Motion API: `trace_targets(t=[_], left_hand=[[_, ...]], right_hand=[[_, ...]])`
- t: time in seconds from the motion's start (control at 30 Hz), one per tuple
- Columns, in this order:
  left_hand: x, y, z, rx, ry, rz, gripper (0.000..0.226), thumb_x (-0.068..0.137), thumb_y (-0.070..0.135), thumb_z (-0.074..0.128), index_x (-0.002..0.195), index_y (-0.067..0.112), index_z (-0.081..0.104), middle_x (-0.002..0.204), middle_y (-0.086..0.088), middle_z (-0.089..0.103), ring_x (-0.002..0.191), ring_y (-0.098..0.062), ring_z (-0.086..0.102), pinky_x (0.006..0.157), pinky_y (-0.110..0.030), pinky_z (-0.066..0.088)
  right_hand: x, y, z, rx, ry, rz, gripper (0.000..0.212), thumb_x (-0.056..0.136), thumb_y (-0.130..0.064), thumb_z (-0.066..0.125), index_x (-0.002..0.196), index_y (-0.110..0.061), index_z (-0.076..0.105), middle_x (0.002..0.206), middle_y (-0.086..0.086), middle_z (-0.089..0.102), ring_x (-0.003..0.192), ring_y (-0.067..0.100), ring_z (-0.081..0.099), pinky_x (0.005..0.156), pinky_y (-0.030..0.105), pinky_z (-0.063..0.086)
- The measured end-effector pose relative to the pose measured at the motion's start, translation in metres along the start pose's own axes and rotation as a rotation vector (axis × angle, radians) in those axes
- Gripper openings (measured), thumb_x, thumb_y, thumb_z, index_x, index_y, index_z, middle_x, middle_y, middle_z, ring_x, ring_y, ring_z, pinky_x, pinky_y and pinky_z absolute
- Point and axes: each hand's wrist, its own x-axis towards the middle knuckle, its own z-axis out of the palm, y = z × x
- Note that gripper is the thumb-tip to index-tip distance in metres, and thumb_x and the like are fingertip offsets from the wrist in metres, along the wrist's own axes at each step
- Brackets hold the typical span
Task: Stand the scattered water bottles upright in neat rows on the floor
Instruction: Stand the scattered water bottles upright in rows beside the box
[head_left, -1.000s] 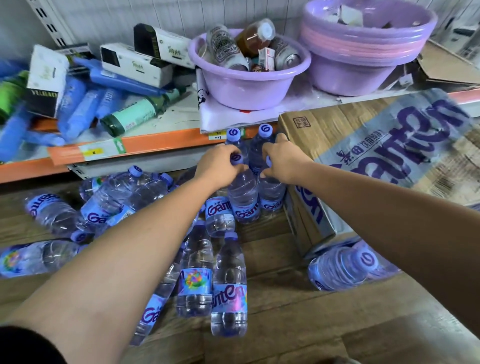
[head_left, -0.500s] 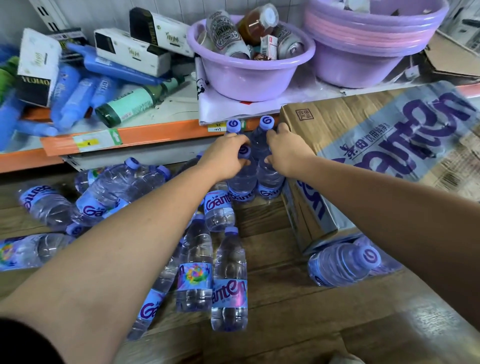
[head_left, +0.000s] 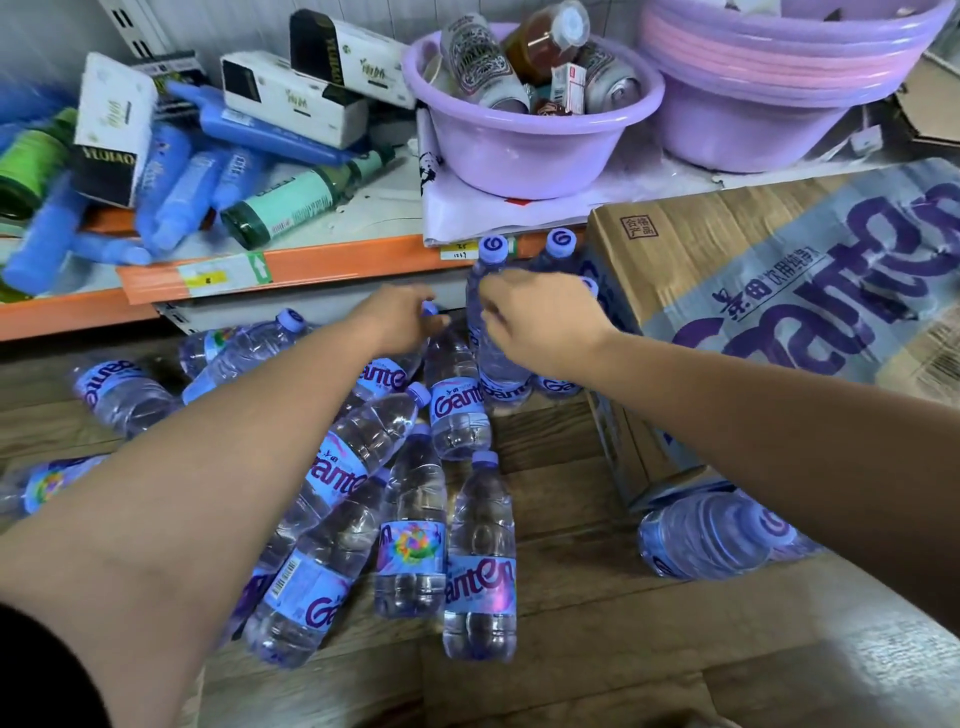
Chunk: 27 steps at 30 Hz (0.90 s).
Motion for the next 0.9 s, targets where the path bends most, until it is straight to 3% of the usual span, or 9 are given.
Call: trace_targets(t=[0.13, 0.3, 0.43, 0.57, 0.7, 0.83, 0.9], left_hand=[[0.006, -0.022, 0.004, 0.128, -0.051, -0.017, 0.035, 0.092, 0.029, 0.053, 0.122, 0.012, 0.056, 0.124, -0.016, 0.062, 0.11, -0.033, 0.058, 0.089, -0.035, 0.047], [0.011, -0.038, 0.012, 0.11, -0.023, -0.01, 0.036, 0.09, 0.024, 0.051, 0.124, 0.013, 0.054, 0.123, -0.019, 0.061, 0.112, -0.036, 0.057, 0.091, -0.038, 0.048], [0.016, -0.054, 0.023, 0.183, -0.012, 0.0, 0.04, 0.089, 0.02, 0.05, 0.129, 0.012, 0.05, 0.126, -0.018, 0.059, 0.115, -0.036, 0.057, 0.093, -0.04, 0.049], [0.026, -0.066, 0.035, 0.27, 0.006, -0.023, 0.043, 0.09, 0.029, 0.046, 0.132, 0.02, 0.047, 0.123, -0.018, 0.061, 0.111, -0.037, 0.059, 0.089, -0.04, 0.048], [0.054, -0.068, 0.039, 0.145, 0.062, -0.201, 0.039, 0.091, 0.042, 0.045, 0.118, 0.016, 0.058, 0.121, -0.017, 0.063, 0.112, -0.037, 0.058, 0.086, -0.038, 0.048], [0.086, -0.071, 0.039, 0.187, -0.136, -0.236, 0.055, 0.089, 0.057, 0.04, 0.121, 0.016, 0.059, 0.127, -0.011, 0.061, 0.115, -0.031, 0.057, 0.083, -0.033, 0.043], [0.097, -0.072, 0.04, 0.15, -0.227, -0.218, 0.068, 0.089, 0.065, 0.033, 0.124, 0.012, 0.057, 0.132, -0.015, 0.057, 0.118, -0.032, 0.055, 0.093, -0.036, 0.044]], right_hand=[[0.012, -0.024, 0.025, 0.056, -0.179, -0.072, 0.03, 0.096, -0.018, 0.041, 0.122, -0.006, 0.048, 0.119, 0.014, 0.056, 0.104, 0.036, 0.058, 0.072, 0.039, 0.046], [0.042, -0.043, 0.065, 0.145, -0.402, 0.048, 0.039, 0.091, -0.008, 0.047, 0.129, 0.001, 0.04, 0.13, 0.023, 0.046, 0.115, 0.039, 0.053, 0.088, 0.042, 0.048], [0.078, -0.055, 0.083, 0.243, -0.453, 0.176, 0.045, 0.089, -0.005, 0.047, 0.132, 0.006, 0.036, 0.136, 0.027, 0.042, 0.126, 0.038, 0.046, 0.097, 0.039, 0.045], [0.098, -0.058, 0.106, 0.178, -0.506, 0.258, 0.047, 0.093, -0.007, 0.044, 0.136, 0.009, 0.034, 0.14, 0.027, 0.039, 0.128, 0.04, 0.044, 0.1, 0.041, 0.043], [0.105, -0.062, 0.129, 0.241, -0.553, 0.448, 0.069, 0.089, -0.009, 0.052, 0.147, 0.0, 0.015, 0.15, 0.028, 0.018, 0.135, 0.043, 0.031, 0.105, 0.047, 0.038], [0.108, -0.068, 0.143, 0.331, -0.488, 0.573, 0.068, 0.086, -0.014, 0.056, 0.143, -0.009, 0.02, 0.15, 0.02, 0.019, 0.139, 0.037, 0.018, 0.107, 0.048, 0.032], [0.109, -0.07, 0.147, 0.336, -0.471, 0.605, 0.069, 0.085, -0.017, 0.058, 0.142, -0.01, 0.021, 0.148, 0.019, 0.021, 0.138, 0.036, 0.02, 0.106, 0.048, 0.032]])
